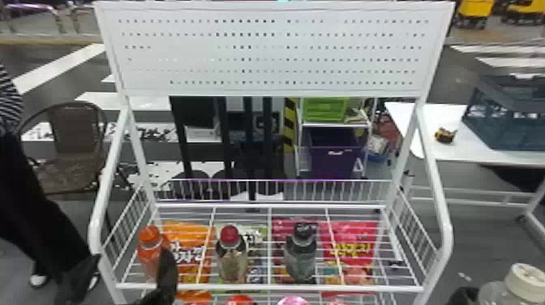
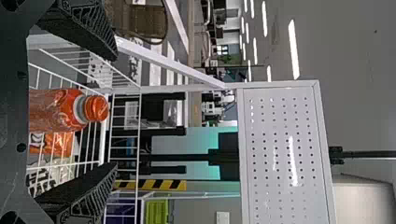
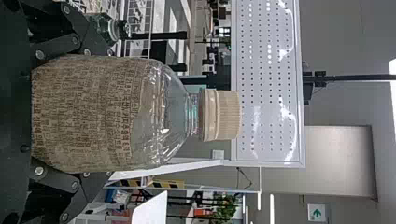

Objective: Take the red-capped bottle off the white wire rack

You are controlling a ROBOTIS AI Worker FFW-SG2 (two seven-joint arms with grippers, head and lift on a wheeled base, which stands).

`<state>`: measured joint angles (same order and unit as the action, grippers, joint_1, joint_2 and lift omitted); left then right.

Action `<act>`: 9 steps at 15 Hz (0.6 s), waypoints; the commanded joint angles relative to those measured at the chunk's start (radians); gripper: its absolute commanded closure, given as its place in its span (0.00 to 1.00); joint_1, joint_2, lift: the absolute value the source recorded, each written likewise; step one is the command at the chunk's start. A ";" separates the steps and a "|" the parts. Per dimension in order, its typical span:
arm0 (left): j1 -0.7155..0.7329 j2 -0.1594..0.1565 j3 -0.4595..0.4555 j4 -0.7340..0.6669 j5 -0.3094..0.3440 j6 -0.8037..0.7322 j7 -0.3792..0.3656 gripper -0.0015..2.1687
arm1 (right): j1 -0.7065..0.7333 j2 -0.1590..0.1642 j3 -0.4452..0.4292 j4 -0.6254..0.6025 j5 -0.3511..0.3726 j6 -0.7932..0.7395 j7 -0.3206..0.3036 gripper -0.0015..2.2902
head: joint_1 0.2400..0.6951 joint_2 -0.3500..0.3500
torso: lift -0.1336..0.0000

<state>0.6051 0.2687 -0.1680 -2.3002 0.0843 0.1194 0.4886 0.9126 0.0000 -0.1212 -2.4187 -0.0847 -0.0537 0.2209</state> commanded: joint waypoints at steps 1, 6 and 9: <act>-0.004 -0.005 -0.087 0.134 -0.041 -0.126 0.015 0.04 | 0.002 0.001 0.000 0.003 -0.003 -0.008 0.000 0.37 | 0.57 0.50 | 1.00; -0.148 -0.045 -0.257 0.507 -0.044 -0.372 0.044 0.04 | 0.000 0.001 0.005 0.013 -0.001 -0.014 0.000 0.37 | 0.57 0.50 | 1.00; -0.257 -0.083 -0.300 0.671 -0.034 -0.424 0.044 0.04 | 0.003 0.001 0.003 0.009 -0.003 -0.017 0.000 0.37 | 0.57 0.50 | 1.00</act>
<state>0.3994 0.2027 -0.4475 -1.7045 0.0445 -0.2807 0.5323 0.9138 0.0000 -0.1171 -2.4073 -0.0870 -0.0684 0.2209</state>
